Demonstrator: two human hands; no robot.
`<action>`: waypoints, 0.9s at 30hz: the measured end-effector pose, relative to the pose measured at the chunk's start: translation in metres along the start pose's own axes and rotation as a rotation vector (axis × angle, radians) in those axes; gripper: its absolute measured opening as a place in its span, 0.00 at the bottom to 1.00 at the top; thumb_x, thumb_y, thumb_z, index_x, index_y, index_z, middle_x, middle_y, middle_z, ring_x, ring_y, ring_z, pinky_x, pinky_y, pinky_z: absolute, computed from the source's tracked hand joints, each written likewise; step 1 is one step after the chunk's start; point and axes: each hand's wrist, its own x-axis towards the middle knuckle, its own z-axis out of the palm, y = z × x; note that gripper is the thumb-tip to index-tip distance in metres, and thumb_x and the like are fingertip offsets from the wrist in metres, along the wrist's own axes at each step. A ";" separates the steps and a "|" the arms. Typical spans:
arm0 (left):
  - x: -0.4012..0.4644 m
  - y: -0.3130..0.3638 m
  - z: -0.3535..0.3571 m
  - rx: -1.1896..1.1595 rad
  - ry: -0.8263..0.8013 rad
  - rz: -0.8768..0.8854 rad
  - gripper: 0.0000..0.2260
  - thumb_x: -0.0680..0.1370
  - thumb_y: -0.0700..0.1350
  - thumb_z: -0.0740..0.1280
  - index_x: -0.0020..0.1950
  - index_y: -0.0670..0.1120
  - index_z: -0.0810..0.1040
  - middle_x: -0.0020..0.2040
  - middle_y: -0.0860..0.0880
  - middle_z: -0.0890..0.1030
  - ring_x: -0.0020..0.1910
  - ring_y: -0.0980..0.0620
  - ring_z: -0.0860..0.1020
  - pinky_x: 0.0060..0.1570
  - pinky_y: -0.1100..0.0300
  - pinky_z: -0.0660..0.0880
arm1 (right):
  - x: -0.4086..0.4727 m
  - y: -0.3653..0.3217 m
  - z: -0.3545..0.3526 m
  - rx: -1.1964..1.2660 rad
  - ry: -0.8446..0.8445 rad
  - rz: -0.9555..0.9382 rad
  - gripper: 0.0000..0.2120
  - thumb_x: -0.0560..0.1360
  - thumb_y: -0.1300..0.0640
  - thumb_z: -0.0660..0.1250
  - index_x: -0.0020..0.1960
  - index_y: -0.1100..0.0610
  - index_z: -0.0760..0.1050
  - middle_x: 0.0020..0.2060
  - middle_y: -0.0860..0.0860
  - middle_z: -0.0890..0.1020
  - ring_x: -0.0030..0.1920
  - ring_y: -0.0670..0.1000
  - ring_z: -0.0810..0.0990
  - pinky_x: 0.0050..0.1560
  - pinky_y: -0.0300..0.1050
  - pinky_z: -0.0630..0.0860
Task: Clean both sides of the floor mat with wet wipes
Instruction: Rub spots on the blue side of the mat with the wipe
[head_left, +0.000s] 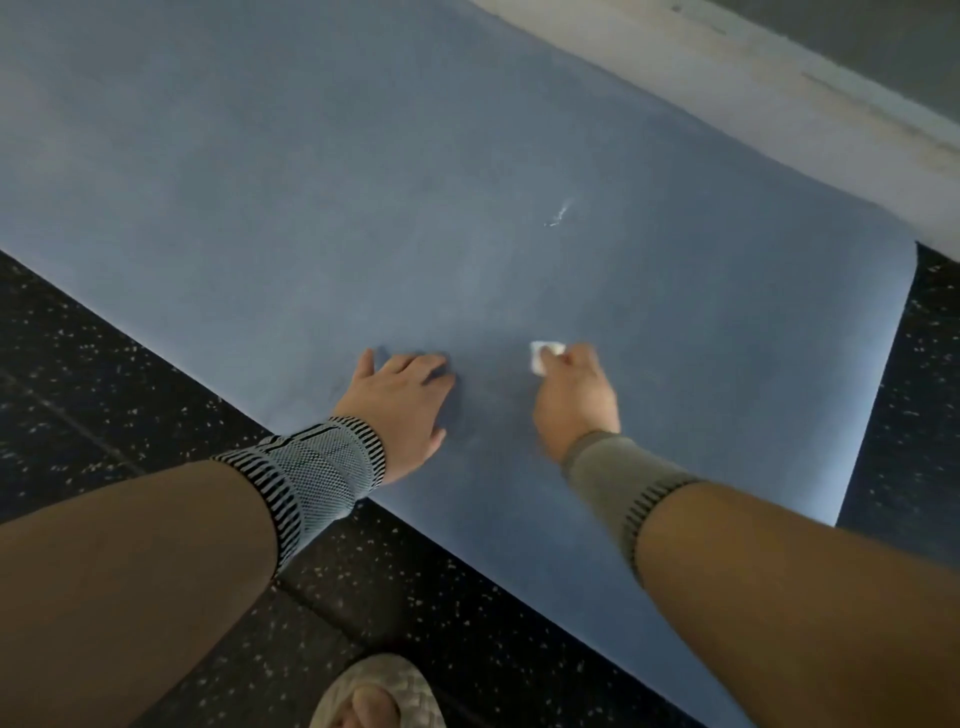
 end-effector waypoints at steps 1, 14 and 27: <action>-0.002 0.000 -0.001 0.003 -0.003 0.001 0.29 0.77 0.58 0.62 0.77 0.52 0.60 0.77 0.53 0.56 0.75 0.50 0.57 0.72 0.39 0.50 | -0.009 -0.016 0.009 0.030 -0.057 -0.101 0.17 0.78 0.61 0.57 0.66 0.55 0.70 0.60 0.57 0.70 0.57 0.58 0.72 0.54 0.44 0.68; -0.043 -0.006 0.010 -0.045 -0.050 -0.038 0.31 0.77 0.57 0.63 0.77 0.52 0.59 0.77 0.54 0.54 0.75 0.50 0.55 0.73 0.39 0.48 | -0.054 -0.057 0.026 -0.021 -0.223 -0.374 0.19 0.78 0.62 0.57 0.69 0.54 0.66 0.61 0.55 0.69 0.59 0.57 0.71 0.59 0.48 0.69; -0.072 -0.014 0.021 0.011 -0.049 -0.051 0.31 0.77 0.58 0.62 0.77 0.51 0.58 0.77 0.54 0.55 0.75 0.51 0.56 0.73 0.39 0.50 | -0.083 -0.047 0.032 -0.001 -0.273 -0.595 0.19 0.73 0.67 0.63 0.63 0.57 0.73 0.54 0.56 0.73 0.51 0.58 0.74 0.50 0.51 0.73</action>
